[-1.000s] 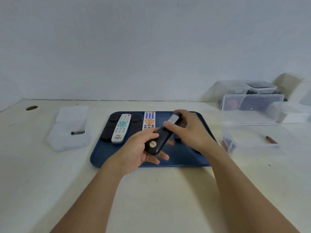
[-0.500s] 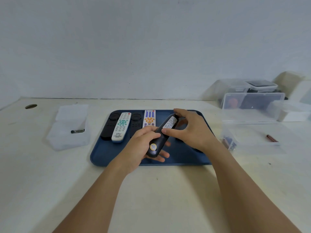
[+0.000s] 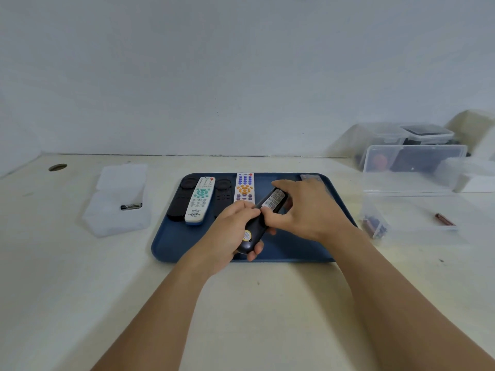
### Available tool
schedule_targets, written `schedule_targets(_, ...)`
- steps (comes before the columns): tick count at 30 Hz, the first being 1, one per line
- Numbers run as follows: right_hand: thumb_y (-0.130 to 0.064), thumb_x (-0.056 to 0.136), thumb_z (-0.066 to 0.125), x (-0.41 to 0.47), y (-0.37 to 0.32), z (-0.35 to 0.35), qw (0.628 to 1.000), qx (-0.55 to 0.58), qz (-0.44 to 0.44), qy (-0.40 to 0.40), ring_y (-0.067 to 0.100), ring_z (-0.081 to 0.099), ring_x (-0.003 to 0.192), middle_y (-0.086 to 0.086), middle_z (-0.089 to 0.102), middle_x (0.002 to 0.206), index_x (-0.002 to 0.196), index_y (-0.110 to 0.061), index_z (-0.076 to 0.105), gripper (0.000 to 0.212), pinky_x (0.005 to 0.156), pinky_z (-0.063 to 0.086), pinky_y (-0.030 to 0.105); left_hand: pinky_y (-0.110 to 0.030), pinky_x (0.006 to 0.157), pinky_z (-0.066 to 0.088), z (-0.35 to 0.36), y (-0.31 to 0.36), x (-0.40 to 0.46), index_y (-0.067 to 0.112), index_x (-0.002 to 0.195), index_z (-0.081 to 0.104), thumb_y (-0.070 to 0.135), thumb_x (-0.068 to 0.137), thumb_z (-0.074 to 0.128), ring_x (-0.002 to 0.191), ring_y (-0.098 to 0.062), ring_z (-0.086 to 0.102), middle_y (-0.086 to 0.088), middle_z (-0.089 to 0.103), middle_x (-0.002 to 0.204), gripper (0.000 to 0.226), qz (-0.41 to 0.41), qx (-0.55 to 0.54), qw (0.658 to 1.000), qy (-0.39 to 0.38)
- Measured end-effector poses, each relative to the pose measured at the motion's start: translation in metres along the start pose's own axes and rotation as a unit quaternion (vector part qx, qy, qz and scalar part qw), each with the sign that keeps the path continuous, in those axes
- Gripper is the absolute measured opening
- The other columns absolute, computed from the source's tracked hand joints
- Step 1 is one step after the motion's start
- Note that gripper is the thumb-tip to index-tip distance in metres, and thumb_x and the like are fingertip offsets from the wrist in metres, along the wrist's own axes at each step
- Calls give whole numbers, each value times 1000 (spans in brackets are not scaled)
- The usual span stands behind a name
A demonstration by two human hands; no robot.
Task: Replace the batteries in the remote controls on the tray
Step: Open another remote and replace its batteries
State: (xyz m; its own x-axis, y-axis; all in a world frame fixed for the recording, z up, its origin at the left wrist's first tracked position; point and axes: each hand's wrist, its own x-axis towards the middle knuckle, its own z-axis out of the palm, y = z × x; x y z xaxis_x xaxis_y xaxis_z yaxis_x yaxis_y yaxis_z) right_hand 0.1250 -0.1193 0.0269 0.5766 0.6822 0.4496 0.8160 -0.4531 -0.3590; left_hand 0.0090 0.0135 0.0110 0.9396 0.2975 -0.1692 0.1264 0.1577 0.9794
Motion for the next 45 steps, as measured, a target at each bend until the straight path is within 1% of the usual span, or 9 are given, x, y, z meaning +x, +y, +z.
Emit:
schedule_targets(6, -48, 97, 24, 4, 4, 8, 999, 23, -37, -16, 21, 50, 57, -1, 52, 59, 74, -16, 50, 47, 62, 46, 48, -25, 36, 36, -2, -2, 3, 2, 122, 53, 21, 106, 47, 45, -23, 50, -18, 73, 86, 26, -6, 16, 1000, 7)
schedule_targets(10, -46, 101, 21, 2, 6, 15, 999, 40, -17, 26, 18, 48, 125, -2, 60, 134, 97, -16, 68, 56, 96, 42, 36, -25, 37, 39, 0, 0, 3, 3, 116, 55, 22, 106, 47, 46, -24, 51, -19, 73, 87, 23, -9, 13, 1000, -2)
schedule_targets(14, -37, 103, 29, 4, -3, 22, 982, 170, 12, 77, 15, 57, 95, -4, 64, 95, 92, -12, 62, 42, 81, 43, 31, -26, 39, 42, 7, 2, 0, 6, 114, 56, 23, 106, 49, 48, -24, 53, -19, 74, 90, 20, -6, 27, 999, -33)
schedule_targets(20, -27, 102, 54, 2, 0, -27, 885, 407, 97, 205, 18, 51, 60, 15, 57, 66, 82, -3, 50, 32, 59, 43, 26, -29, 45, 51, 6, 2, -2, 13, 119, 61, 18, 106, 46, 56, -28, 62, -21, 74, 102, 21, 23, -1, 999, -41)
schedule_targets(26, -22, 85, 78, -13, 25, -43, 912, 375, 165, -14, 16, 41, 56, 10, 52, 63, 74, 11, 62, 38, 52, 35, 23, -36, 53, 59, 13, 3, -1, 9, 121, 59, 13, 105, 44, 64, -33, 70, -24, 74, 102, 22, 5, -96, 995, -33)
schedule_targets(29, -27, 84, 79, -15, 24, -46, 916, 345, 195, -70, 12, 40, 45, 2, 54, 54, 69, -2, 67, 31, 46, 34, 21, -31, 47, 54, 13, 3, -1, 7, 120, 58, 19, 105, 48, 58, -29, 66, -20, 75, 99, 22, 11, -71, 997, -19)
schedule_targets(32, -26, 81, 82, -16, 24, -46, 924, 301, 219, -93, 7, 36, 38, -3, 52, 49, 69, -8, 67, 27, 40, 32, 18, -29, 45, 52, 12, 2, -1, 6, 117, 59, 24, 104, 50, 54, -27, 63, -17, 73, 91, 24, 22, -45, 999, -13)
schedule_targets(39, -11, 77, 85, -18, 16, -38, 902, 256, 292, -188, 23, 72, 57, 11, 69, 59, 79, 0, 63, 24, 57, 61, 30, -31, 49, 52, 13, 0, 0, 11, 117, 61, 23, 105, 50, 57, -26, 63, -17, 75, 95, 21, 49, -9, 999, 5)
schedule_targets(45, -14, 78, 84, -22, 14, -42, 910, 185, 310, -203, 22, 73, 55, 17, 72, 63, 79, 7, 70, 25, 53, 59, 26, -33, 51, 55, 14, -2, -1, 13, 121, 60, 16, 105, 48, 61, -28, 66, -20, 75, 95, 20, 41, -32, 999, -2)
